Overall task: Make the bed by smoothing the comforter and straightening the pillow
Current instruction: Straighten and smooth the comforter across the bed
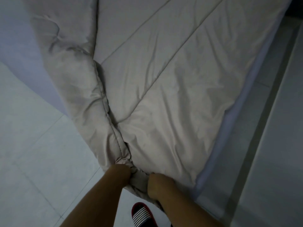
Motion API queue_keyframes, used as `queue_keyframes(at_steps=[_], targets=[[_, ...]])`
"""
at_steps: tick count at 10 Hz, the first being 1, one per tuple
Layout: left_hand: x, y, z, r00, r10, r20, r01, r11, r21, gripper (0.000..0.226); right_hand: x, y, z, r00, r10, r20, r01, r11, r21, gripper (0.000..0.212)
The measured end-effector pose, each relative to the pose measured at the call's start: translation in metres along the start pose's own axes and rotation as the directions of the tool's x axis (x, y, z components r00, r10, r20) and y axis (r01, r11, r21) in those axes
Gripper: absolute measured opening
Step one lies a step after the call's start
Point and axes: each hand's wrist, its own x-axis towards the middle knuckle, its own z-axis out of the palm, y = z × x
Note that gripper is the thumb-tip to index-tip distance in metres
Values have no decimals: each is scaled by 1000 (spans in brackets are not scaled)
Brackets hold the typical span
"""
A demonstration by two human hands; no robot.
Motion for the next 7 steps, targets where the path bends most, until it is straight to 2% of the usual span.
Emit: queue_keyframes(at_steps=[1, 2, 3, 4, 5, 6, 7], targets=[[7, -5, -8, 987, 80, 142, -91, 993, 71, 43, 12, 1, -19, 911, -80, -406, 138, 984, 115, 25], [-3, 1, -52, 959, 243, -143, -256, 964, -77, 42, 31, 15, -58, 564, -39, -825, 244, 962, 121, 26], [-2, 15, -86, 704, 226, -673, -525, 803, -281, 54, 58, 43, -80, 426, -17, -905, 243, 965, 96, 35], [22, 36, -87, 735, 221, -641, -528, 780, -336, 64, 85, 71, -82, 601, -43, -798, 114, 993, 33, 54], [48, 49, -62, 804, 190, -564, -413, 861, -298, 83, 108, 106, -54, 670, 26, -742, -3, 999, 32, 70], [54, 55, -43, 781, 149, -607, -380, 884, -272, 88, 115, 132, -30, 574, 146, -806, -93, 989, 113, 67], [48, 62, -40, 766, 117, -632, -376, 878, -294, 97, 113, 128, -30, 527, 233, -817, -117, 972, 201, 65]])
